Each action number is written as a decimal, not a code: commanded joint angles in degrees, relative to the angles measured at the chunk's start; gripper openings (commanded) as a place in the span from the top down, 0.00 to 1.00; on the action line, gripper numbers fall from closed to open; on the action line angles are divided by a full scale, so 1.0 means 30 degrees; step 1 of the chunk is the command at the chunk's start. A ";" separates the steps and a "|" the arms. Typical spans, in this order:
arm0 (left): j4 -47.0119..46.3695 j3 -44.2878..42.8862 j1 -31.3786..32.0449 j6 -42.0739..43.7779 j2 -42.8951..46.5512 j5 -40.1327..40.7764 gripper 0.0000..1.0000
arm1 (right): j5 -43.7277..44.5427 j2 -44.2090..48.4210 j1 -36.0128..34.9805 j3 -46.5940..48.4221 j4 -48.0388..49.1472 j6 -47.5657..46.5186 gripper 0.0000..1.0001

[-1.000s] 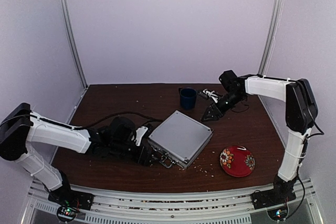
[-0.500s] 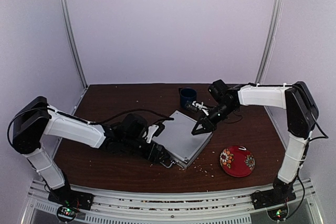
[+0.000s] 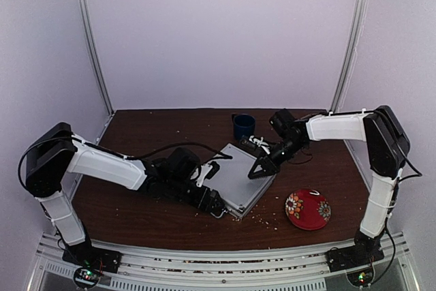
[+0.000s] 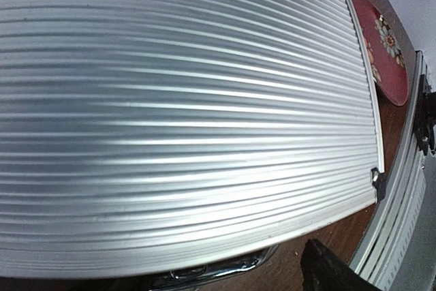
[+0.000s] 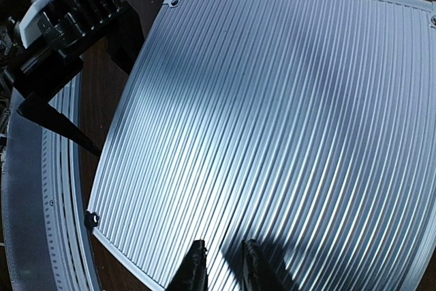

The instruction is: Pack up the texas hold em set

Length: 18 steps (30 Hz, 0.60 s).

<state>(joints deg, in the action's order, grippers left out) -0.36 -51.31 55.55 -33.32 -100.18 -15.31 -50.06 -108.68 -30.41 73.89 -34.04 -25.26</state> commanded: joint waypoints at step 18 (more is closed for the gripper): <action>0.0807 -0.1679 0.0431 0.1019 -0.1135 -0.0821 0.32 | 0.0560 -0.0655 -0.0085 -0.0269 -0.0370 -0.0349 0.81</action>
<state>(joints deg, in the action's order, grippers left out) 2.79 -54.19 56.42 -31.94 -103.24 -14.74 -50.33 -108.77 -30.41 73.89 -33.95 -25.56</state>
